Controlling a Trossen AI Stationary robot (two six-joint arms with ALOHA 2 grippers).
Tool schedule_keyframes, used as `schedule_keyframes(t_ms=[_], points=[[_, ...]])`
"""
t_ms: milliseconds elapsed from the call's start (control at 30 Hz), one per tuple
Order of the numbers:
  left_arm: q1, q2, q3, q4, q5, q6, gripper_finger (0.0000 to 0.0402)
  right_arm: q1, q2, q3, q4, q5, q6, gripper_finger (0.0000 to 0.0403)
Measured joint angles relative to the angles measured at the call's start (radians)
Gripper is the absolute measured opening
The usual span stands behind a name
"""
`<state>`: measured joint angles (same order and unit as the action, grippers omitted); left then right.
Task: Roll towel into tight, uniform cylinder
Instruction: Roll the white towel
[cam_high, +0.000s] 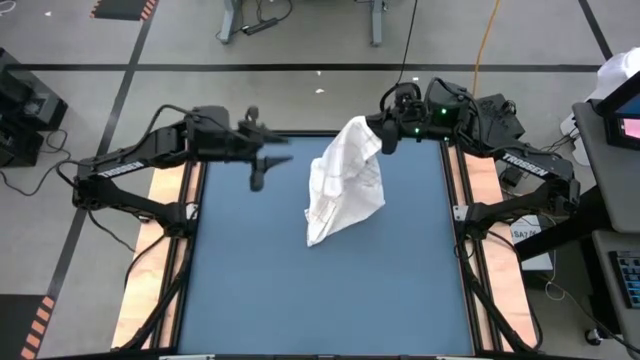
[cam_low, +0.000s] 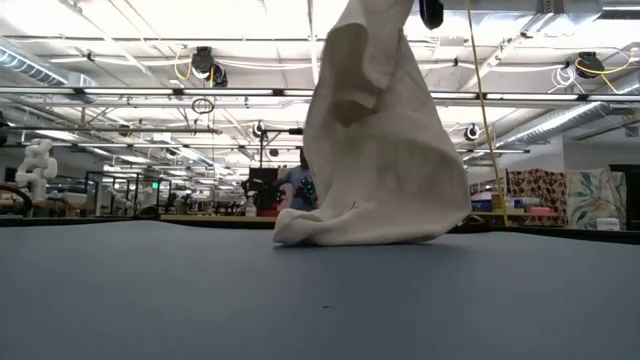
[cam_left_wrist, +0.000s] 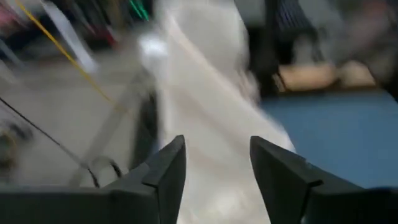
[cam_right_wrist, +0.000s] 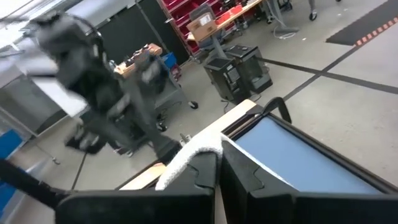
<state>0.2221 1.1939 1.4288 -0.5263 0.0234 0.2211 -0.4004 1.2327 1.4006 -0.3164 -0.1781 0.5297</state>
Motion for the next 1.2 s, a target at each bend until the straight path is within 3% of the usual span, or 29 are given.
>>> schedule_keyframes(t_ms=[133,233,333,433,633,967,1200], points=[[0.033,0.002,0.001,0.203,0.010,-0.078,0.0194,0.025,0.000,0.000,-0.001,0.025,0.030,0.0000],[0.045,0.018,0.001,0.216,0.029,-0.096,0.0196,0.046,0.000,0.000,-0.001,0.078,0.054,0.0000],[0.047,0.042,0.001,0.222,0.042,-0.015,0.0196,0.070,0.000,0.000,0.004,0.067,0.045,0.0000],[0.065,0.059,0.001,0.259,0.136,-0.052,0.0196,0.107,0.000,0.000,0.004,0.014,0.032,0.0000],[0.099,0.129,0.001,0.353,0.431,-0.290,0.0196,0.203,0.006,0.000,-0.052,-0.036,-0.016,0.0000],[0.084,0.272,0.001,0.410,0.595,-0.299,0.0196,0.288,0.025,0.000,-0.087,-0.038,-0.002,0.0000],[0.060,0.355,0.000,0.437,0.637,-0.340,0.0196,0.304,0.027,0.000,-0.188,-0.037,0.009,0.0000]])
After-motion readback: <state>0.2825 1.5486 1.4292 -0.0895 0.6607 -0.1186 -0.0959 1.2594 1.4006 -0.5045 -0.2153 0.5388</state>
